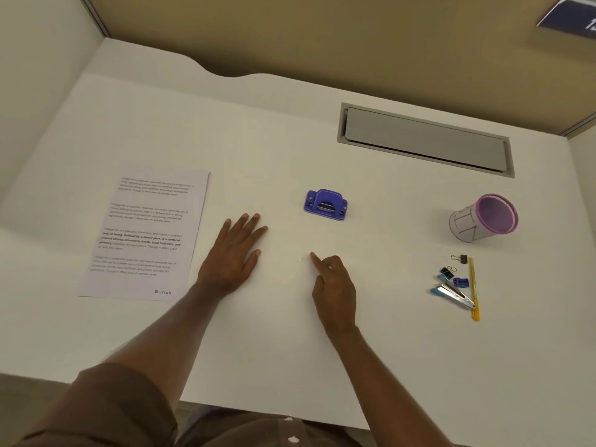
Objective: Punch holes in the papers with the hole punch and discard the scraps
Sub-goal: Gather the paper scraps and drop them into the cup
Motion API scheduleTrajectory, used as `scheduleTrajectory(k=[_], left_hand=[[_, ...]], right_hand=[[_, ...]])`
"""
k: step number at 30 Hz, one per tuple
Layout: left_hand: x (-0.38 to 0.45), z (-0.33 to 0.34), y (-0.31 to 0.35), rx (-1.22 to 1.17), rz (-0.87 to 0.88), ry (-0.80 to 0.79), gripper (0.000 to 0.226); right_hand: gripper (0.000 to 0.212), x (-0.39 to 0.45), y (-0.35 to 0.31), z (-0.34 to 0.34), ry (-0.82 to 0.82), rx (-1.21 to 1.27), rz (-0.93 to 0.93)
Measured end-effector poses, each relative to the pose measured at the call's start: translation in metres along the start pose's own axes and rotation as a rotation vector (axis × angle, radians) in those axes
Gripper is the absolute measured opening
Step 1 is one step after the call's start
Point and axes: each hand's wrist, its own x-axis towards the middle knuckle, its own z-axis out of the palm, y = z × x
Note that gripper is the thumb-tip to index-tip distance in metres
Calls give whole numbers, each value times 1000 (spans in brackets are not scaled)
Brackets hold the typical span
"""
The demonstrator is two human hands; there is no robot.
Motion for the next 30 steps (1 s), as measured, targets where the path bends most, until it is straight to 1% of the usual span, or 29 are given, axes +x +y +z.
scheduleTrajectory(k=[3,6,9,14,16,20,25,30], left_hand=[[0,0,0,5,2,6,53],[0,0,1,7,-1,8,52],[0,0,1,-2,-7,-1,53],[0,-1,1,-8,-11,-7,53],[0,-1,2,-9,-9,-4,53],[0,-1,2,-16,-12,-3,53],[0,-2,2,-19,-19,-11,53],[1,-2,3,-11,-17,-9,53]], right_hand=[[46,1,9,-4,-7,65,15],[49,-1,11,-3,-42,-1,-54],[51,4,6,0,-48,-50,-66],[49,10,-3,1,-100,-41,-97],[40,13,-5,0,-106,21,-83],[17,23,0,-3,-80,227,-44],[11,38,6,-5,-187,222,-147],[11,53,7,-6,-259,64,-308]])
